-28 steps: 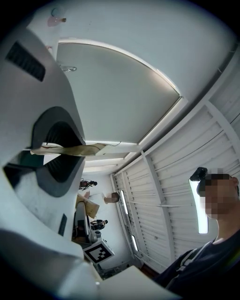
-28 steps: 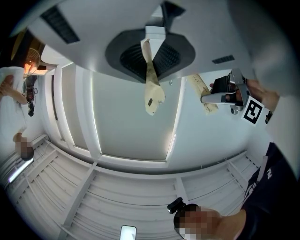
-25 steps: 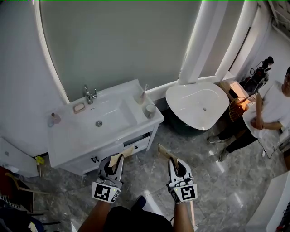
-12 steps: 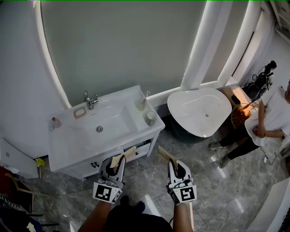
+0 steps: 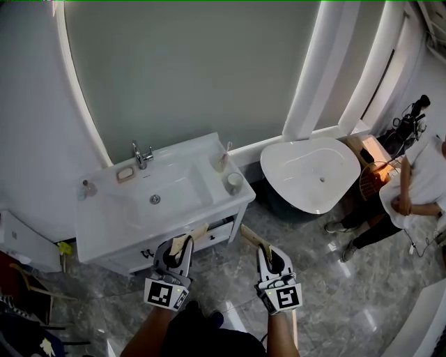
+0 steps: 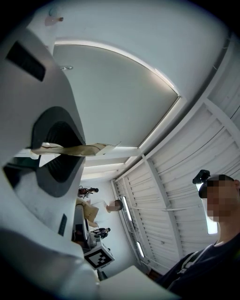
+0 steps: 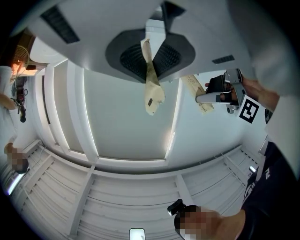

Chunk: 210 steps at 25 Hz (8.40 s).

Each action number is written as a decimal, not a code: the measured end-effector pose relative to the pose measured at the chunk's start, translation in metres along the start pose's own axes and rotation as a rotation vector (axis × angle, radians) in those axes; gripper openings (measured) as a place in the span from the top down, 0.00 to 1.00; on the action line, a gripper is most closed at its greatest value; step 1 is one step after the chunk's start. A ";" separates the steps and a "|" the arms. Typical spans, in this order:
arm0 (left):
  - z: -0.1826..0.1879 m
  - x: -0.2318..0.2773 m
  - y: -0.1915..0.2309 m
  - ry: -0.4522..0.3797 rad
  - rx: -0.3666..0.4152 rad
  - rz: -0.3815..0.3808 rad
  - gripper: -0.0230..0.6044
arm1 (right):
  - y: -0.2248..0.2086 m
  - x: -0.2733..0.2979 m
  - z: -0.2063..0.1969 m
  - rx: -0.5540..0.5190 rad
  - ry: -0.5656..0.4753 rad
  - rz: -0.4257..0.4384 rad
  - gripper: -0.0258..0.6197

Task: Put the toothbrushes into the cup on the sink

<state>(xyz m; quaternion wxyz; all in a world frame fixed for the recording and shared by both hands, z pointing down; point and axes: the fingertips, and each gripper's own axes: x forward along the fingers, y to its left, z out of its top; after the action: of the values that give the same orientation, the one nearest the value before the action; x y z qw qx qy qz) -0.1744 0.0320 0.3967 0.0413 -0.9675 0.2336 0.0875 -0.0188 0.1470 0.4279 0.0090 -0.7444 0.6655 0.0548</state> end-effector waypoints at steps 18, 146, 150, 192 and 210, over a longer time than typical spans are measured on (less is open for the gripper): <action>-0.019 0.040 0.022 0.007 0.003 0.029 0.89 | -0.021 0.044 -0.016 0.002 0.010 0.031 0.88; -0.159 0.300 0.080 0.016 0.048 0.536 0.89 | -0.226 0.347 -0.142 0.062 0.097 0.612 0.88; -0.161 0.296 0.088 0.017 0.047 0.547 0.89 | -0.218 0.350 -0.147 0.050 0.103 0.629 0.88; -0.181 0.285 0.103 0.025 0.040 0.545 0.89 | -0.198 0.364 -0.257 0.121 0.336 0.624 0.88; -0.186 0.283 0.102 0.025 0.037 0.551 0.89 | -0.190 0.368 -0.278 0.070 0.377 0.647 0.88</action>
<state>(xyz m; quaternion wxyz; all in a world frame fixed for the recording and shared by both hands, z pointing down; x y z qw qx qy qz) 0.0543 -0.2069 0.5214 0.0309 -0.8674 0.4902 0.0793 0.2283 -0.2195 0.6583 -0.1059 -0.4920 0.8576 -0.1059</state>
